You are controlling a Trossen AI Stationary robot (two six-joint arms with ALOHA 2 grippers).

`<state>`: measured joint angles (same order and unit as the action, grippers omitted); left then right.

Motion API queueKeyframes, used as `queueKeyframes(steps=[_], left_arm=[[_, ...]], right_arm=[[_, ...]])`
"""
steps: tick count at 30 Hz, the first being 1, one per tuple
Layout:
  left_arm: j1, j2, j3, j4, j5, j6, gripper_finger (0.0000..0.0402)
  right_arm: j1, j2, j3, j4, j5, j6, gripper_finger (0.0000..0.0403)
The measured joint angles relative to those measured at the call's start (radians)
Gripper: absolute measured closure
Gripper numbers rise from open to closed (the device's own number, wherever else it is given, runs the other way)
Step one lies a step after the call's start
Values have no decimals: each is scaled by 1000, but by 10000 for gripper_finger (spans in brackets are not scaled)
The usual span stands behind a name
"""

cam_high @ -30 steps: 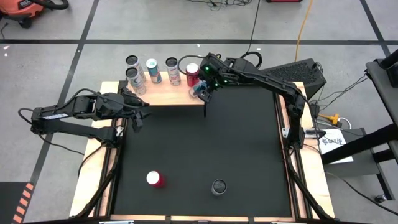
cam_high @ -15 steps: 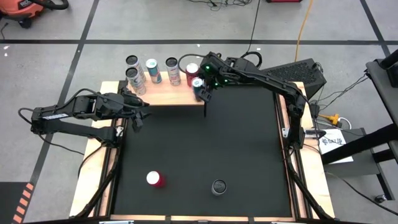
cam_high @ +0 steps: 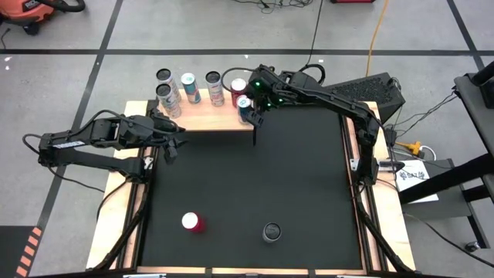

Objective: Place canned beverage on shelf
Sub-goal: Put the blue soda can on the shelf aligned with the blue soda can

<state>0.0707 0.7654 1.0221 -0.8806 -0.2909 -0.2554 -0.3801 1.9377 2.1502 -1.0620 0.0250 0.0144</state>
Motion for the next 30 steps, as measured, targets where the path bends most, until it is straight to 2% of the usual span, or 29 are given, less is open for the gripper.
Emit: queueKeyframes(steps=[7,16,20,30], left_arm=[[0,0,0,0,0,0,201],[0,0,0,0,0,0,201],[0,0,0,0,0,0,201],[0,0,0,0,0,0,201]], right_arm=[[0,0,0,-69,1,-1,136],[1,0,0,-70,31,19,142],[-2,0,-1,-72,32,69,175],[-5,1,-1,-62,31,130,300]])
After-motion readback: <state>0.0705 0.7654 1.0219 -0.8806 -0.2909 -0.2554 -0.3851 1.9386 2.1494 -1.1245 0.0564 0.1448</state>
